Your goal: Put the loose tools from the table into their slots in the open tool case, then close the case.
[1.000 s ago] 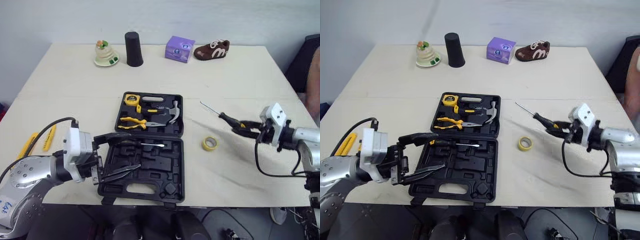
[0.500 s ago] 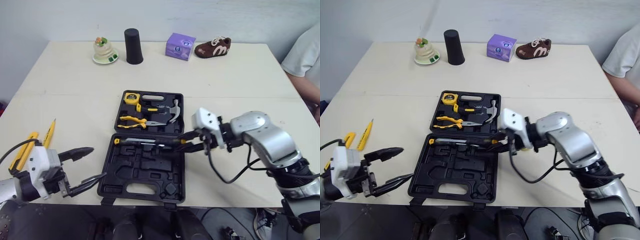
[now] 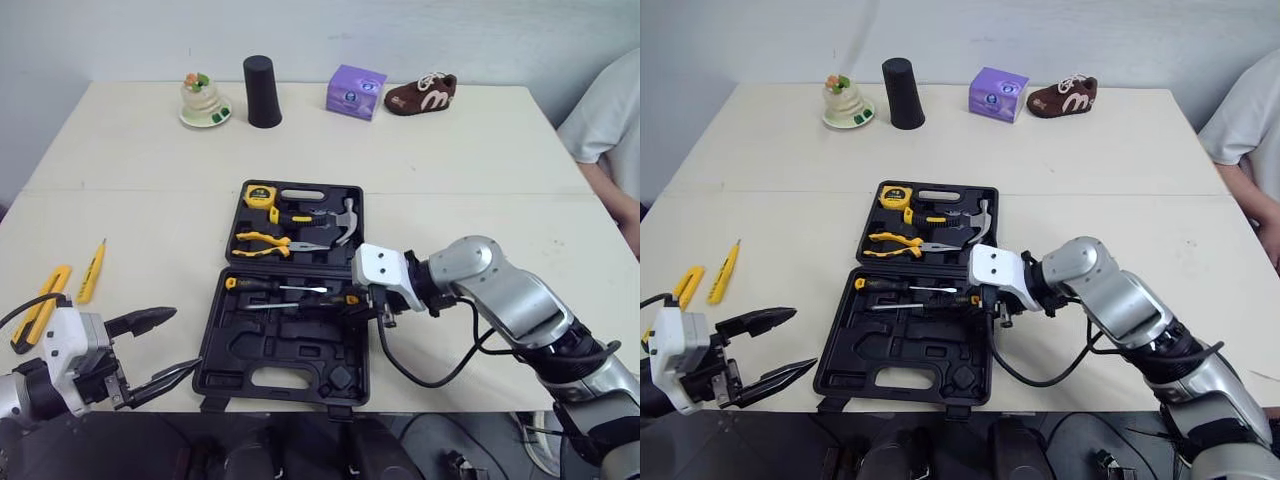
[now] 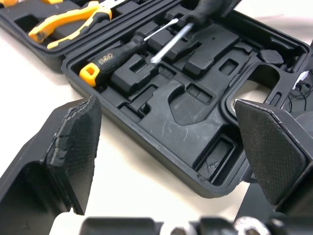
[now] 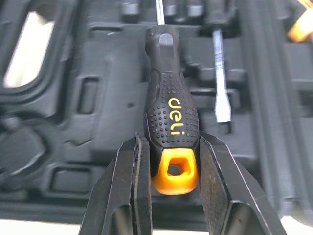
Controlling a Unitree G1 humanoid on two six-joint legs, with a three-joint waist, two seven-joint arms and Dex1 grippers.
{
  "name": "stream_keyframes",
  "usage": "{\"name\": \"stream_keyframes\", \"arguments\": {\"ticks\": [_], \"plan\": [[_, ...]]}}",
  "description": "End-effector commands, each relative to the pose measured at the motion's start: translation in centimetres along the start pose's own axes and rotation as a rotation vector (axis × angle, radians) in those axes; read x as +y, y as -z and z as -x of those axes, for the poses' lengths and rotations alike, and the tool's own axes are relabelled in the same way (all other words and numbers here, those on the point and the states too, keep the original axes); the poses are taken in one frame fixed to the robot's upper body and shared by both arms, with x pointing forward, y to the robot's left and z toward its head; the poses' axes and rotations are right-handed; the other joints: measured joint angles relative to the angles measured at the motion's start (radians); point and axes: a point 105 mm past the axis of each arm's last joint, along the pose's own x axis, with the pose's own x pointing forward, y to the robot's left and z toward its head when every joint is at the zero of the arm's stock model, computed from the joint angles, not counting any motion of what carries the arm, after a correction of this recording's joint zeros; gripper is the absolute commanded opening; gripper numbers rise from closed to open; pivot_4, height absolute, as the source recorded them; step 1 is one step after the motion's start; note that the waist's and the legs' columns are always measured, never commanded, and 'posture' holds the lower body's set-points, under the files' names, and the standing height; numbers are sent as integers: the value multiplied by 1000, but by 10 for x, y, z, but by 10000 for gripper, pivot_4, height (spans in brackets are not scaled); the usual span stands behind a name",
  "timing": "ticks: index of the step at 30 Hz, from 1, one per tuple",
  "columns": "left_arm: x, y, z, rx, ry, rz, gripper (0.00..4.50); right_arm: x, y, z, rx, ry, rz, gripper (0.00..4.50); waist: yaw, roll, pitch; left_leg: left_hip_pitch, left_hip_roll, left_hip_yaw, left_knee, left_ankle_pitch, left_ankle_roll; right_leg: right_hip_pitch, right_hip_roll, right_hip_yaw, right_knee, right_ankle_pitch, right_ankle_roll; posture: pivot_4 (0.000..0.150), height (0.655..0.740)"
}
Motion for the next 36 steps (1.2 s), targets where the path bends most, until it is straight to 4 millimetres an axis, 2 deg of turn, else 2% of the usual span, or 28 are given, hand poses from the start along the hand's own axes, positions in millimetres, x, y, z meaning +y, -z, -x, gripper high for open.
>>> {"name": "stream_keyframes", "arguments": {"ticks": [1, 8, 20, 22, 23, 25, 26, 31, 36], "plan": [[-2, -6, 1, -14, -1, -23, 45000, -3, -6, -2, 7, 25, 40, 8774, 0, 0, 0, 0, 0, 0, 0, 0, 0, 0, 0, 0, 0, 0, 0, 1500, 7400], [-2, -7, -3, -21, -20, -24, 45000, -3, 0, -7, 58, 42, 82, 8774, -6, 0, 0, -1, 0, 0, 0, 0, 0, -1, 0, 0, 0, 0, 0, 1500, 7400], [-1, -8, -5, -27, -37, -26, 45000, 3, -2, -14, 51, 43, 82, 8774, -16, 0, 0, -1, 0, 0, 0, 0, 0, -1, 0, 0, 1, 0, 0, 1500, 7400], [2, -7, -3, -24, -50, -31, 45000, -2, -5, -14, 37, 84, 104, 19017, -18, 0, 0, -1, 0, 0, 0, 0, 0, -1, 0, 0, 1, 0, 0, 1500, 7400], [4, -8, 0, -25, -62, -34, 45000, -1, -4, -14, 39, 77, 108, 22171, -18, 0, 0, -1, 0, 0, 0, 0, 0, -1, 0, 0, 1, 0, 0, 1500, 7400], [12, -9, 5, -31, -87, -42, 45000, 3, -8, -9, 25, 34, 129, 32203, -18, 0, 0, -1, 0, 0, 0, 0, 0, -1, 1, 0, 1, 0, 0, 1500, 7400], [13, -10, 6, -32, -91, -49, 45000, 4, -11, -5, 10, 21, 125, 34644, -17, 0, 0, -1, 0, 0, 0, 0, 0, -1, 1, 0, 1, 0, 0, 1500, 7400], [16, -14, 2, -42, -86, -68, 45000, 1, -19, 11, -60, -10, 113, 34644, -16, -1, 0, -1, 0, 0, 0, 0, 0, -1, 0, 0, 1, 0, 0, 1500, 7400], [13, -15, -2, -51, -78, -62, 45000, 2, -30, 15, -214, -40, 125, 34644, -17, -1, 0, -1, 0, 0, 0, 0, 0, -1, 1, 0, 1, 0, 0, 1500, 7400]]}}
